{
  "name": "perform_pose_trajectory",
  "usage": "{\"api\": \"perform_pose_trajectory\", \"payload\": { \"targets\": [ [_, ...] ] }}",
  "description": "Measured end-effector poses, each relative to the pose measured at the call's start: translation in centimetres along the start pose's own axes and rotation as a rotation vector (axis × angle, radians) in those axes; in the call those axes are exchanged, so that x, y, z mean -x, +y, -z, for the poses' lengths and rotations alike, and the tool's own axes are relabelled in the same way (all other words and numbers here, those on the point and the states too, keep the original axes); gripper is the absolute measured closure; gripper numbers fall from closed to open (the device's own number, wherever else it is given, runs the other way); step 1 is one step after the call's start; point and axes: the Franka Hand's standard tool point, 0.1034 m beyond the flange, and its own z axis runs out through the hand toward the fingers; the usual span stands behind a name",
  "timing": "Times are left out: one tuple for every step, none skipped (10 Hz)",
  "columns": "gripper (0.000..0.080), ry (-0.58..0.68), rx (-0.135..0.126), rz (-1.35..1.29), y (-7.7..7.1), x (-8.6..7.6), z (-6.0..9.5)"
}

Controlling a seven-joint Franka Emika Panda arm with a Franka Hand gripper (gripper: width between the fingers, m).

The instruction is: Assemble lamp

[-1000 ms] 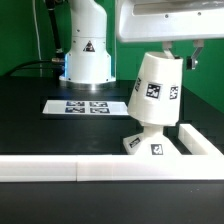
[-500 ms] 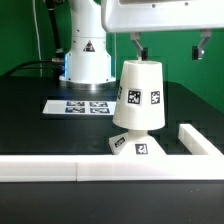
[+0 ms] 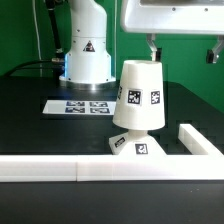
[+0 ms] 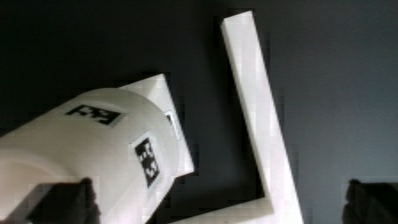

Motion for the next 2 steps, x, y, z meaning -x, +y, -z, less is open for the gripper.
{"api": "perform_pose_trajectory", "payload": {
  "targets": [
    [0.0101,0.009,-0.002,-0.004,-0.16,-0.09,-0.09],
    [0.0101,0.01,-0.003,-0.005,-0.14,-0.13,-0.05]
  ]
}}
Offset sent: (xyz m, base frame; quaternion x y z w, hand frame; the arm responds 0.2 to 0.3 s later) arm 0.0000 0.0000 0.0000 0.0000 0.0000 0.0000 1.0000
